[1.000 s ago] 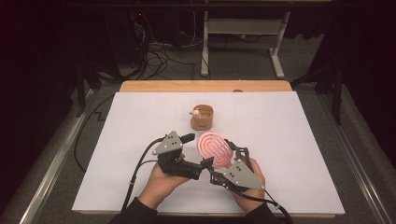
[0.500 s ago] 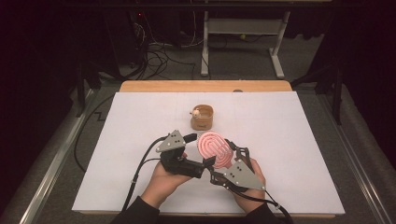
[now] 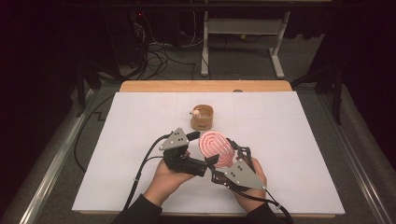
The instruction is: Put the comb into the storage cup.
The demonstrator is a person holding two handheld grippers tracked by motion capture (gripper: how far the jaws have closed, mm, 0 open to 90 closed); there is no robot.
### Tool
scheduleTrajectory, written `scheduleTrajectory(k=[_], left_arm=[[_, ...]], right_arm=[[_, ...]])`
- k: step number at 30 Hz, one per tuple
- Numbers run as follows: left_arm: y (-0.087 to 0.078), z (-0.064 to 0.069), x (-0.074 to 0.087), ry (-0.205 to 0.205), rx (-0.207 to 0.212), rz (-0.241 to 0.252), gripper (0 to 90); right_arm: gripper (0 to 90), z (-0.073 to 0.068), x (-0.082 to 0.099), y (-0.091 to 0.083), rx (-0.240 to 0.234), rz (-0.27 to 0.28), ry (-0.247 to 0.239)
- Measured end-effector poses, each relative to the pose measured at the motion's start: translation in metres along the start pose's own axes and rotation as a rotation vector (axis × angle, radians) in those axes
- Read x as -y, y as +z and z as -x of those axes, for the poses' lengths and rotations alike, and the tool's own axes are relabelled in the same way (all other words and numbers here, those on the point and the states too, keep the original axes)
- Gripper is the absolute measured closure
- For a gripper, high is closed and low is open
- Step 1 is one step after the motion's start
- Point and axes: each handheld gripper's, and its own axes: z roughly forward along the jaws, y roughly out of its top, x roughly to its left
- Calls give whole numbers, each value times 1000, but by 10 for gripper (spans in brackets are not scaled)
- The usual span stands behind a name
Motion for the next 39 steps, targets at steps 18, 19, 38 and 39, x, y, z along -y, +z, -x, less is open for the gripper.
scheduleTrajectory(k=[18,19,38,39], left_arm=[[2,-4,4,-24,18,3,74],[1,-4,5,-25,19,7,78],[2,-6,6,-45,36,-11,208],[2,-6,6,-46,38,-10,209]], right_arm=[[199,2,2,1,10,-9,-2],[199,2,2,1,8,-9,-2],[199,-3,0,1,-2,1,-19],[199,-3,-1,1,-2,1,-18]])
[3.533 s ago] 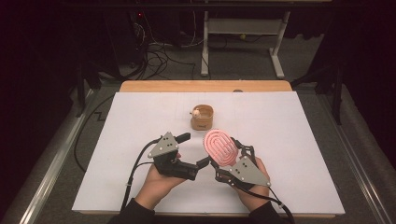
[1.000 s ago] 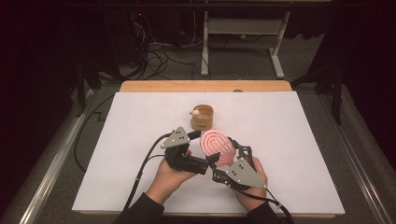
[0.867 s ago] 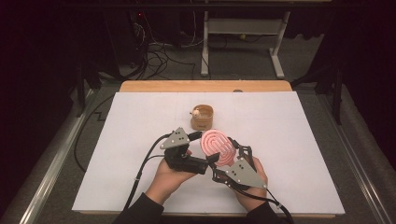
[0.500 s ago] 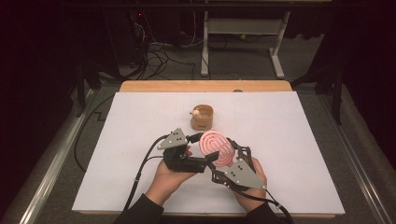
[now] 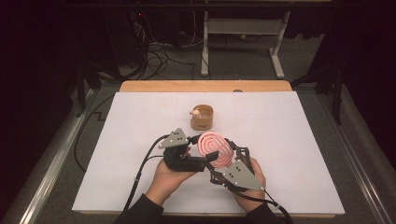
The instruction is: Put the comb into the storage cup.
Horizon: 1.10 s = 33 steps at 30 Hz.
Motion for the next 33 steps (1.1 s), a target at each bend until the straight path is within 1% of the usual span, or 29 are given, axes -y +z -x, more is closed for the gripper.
scheduleTrajectory(k=[8,9,10,12,14,23,24,29,31,33], left_arm=[[2,0,1,-8,7,-15,212],[1,0,1,-1,11,-15,258],[1,1,1,0,13,-10,280],[0,0,1,-4,19,-12,281],[-1,-1,1,-1,24,-9,324],[-1,0,0,-9,33,-6,330],[-2,0,0,-7,34,-2,371],[-3,-1,0,-17,49,3,375],[-4,-1,0,-18,54,7,419],[-3,-1,1,-20,58,3,420]], right_arm=[[199,-1,-1,0,1,0,0],[199,-1,-1,0,1,0,-4],[199,-1,-1,0,1,1,-5],[199,-1,-1,0,1,0,-8],[199,-1,-1,0,1,-2,-7],[199,-2,-1,0,4,-1,-12],[199,-2,-1,0,3,-2,-14],[199,-3,-1,0,2,-6,-15],[199,-3,-1,0,3,-5,-16],[199,-2,-1,0,5,-6,-16]])
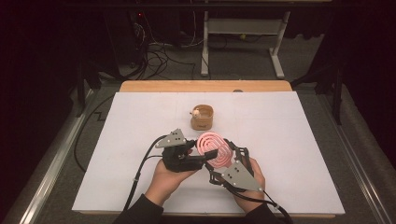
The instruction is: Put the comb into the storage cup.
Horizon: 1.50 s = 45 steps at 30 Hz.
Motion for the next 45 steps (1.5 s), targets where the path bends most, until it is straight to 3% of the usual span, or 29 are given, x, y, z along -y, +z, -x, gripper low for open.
scheduleTrajectory(k=[2,13,14,19,34,45], left_arm=[[0,0,1,2,2,4,457],[0,2,1,3,-4,11,460],[0,1,1,4,-2,12,499],[-1,1,1,0,2,16,514],[-3,2,0,-10,33,35,569],[-5,5,0,9,37,59,590]], right_arm=[[199,0,0,0,2,2,2],[199,-2,0,0,5,1,-14],[199,-2,0,0,4,2,-18],[199,-2,0,0,3,2,-18],[199,-3,-2,-1,15,13,-41],[198,-4,-6,-1,26,20,-54]])
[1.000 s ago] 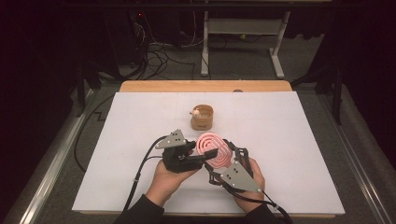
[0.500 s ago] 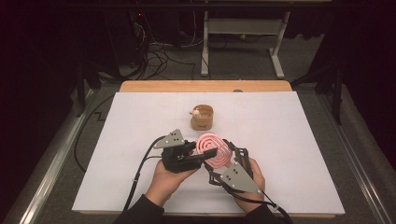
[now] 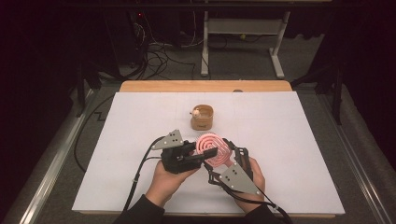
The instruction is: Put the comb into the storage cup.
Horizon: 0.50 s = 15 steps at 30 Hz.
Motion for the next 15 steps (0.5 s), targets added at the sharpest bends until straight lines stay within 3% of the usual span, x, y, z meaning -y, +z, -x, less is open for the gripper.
scheduleTrajectory(k=[8,13,15], left_arm=[[0,0,0,16,-1,0,599],[1,6,0,71,-27,4,599],[0,6,-1,70,-24,3,599]], right_arm=[[198,-1,0,1,12,-4,-13],[197,-1,0,1,19,-3,-15],[197,-1,0,0,20,-1,-13]])
